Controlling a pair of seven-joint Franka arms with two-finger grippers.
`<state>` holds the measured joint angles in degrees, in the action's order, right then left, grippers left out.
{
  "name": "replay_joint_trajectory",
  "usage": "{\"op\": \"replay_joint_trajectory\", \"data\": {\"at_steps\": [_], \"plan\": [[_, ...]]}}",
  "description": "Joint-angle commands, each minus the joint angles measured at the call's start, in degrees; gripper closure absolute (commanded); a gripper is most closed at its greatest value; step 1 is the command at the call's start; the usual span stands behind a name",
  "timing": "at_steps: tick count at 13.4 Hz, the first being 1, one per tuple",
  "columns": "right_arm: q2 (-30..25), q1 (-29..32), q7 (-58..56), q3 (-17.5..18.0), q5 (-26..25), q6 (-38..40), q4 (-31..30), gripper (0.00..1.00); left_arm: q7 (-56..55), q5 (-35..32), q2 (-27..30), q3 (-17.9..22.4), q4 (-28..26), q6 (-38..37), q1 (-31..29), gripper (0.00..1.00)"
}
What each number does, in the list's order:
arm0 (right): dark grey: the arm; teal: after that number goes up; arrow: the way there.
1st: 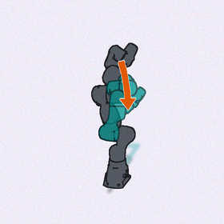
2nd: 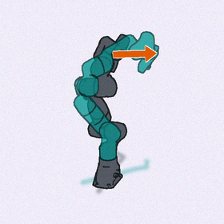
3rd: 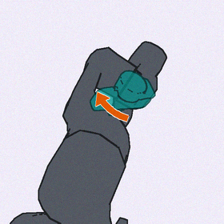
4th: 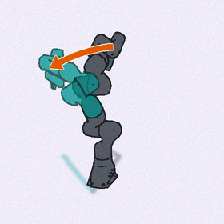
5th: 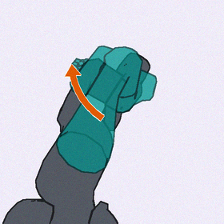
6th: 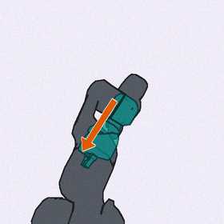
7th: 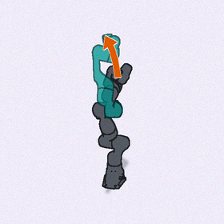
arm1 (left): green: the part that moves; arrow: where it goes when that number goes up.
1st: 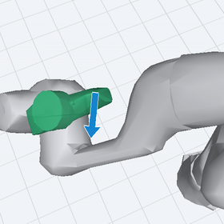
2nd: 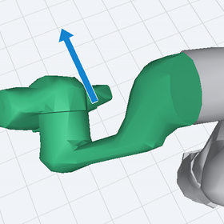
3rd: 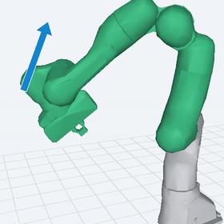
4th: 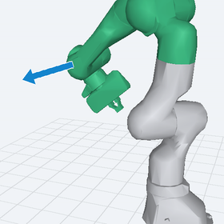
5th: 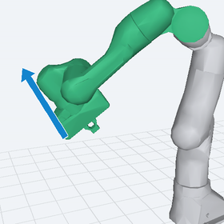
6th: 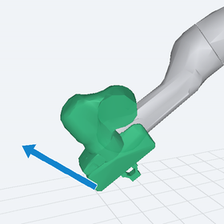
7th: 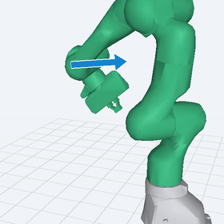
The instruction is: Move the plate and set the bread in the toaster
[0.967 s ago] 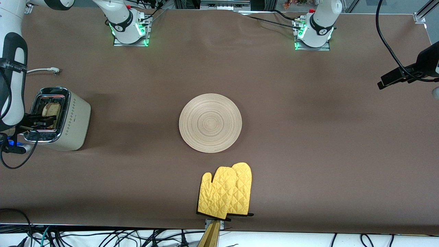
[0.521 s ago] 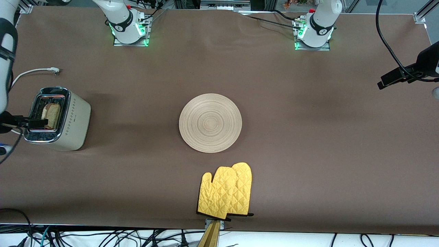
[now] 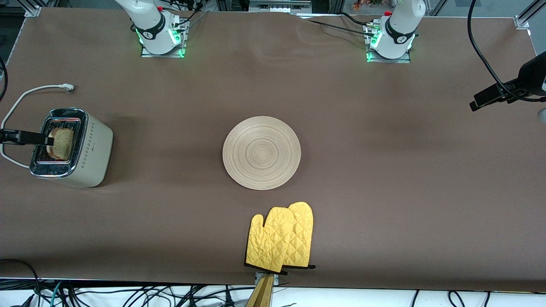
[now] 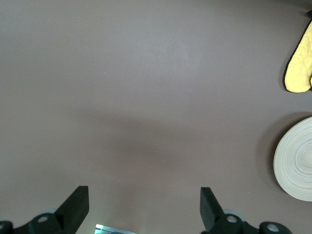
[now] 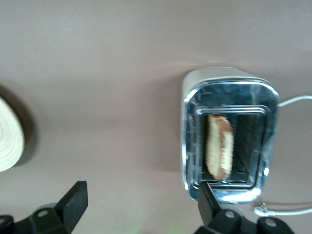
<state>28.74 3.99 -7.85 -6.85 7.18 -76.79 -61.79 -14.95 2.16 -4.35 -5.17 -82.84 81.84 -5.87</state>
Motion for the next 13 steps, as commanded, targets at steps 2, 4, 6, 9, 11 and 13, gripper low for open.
{"op": "replay_joint_trajectory", "data": {"at_steps": [2,4,6,9,11,13], "plan": [[-1.8,-2.7,-0.3,1.5,-2.7,2.1,-0.8,0.00,-0.1,-0.8,0.1,0.0,0.5,-0.3,0.0,0.00],[-3.2,-4.6,0.0,1.8,-5.7,1.7,-0.9,0.00,-0.2,-0.8,0.1,0.0,0.5,-0.4,0.0,0.00],[-5.3,-4.6,1.0,2.8,-6.1,-0.9,-2.3,0.00,-0.1,-0.8,0.1,0.0,0.5,-0.3,0.0,0.00],[-11.8,-4.3,2.1,3.0,-8.2,-11.1,-10.8,0.00,-0.1,-0.8,0.1,0.0,0.5,-0.3,0.0,0.00],[-15.4,-3.6,1.4,3.0,-8.0,-12.5,-13.7,0.00,-0.1,-0.8,0.1,0.0,0.5,-0.4,0.0,0.00],[-17.8,-2.1,2.0,4.4,-7.8,-12.2,-15.1,0.00,-0.2,-0.8,0.1,0.0,0.5,-0.4,0.0,0.00]]}}
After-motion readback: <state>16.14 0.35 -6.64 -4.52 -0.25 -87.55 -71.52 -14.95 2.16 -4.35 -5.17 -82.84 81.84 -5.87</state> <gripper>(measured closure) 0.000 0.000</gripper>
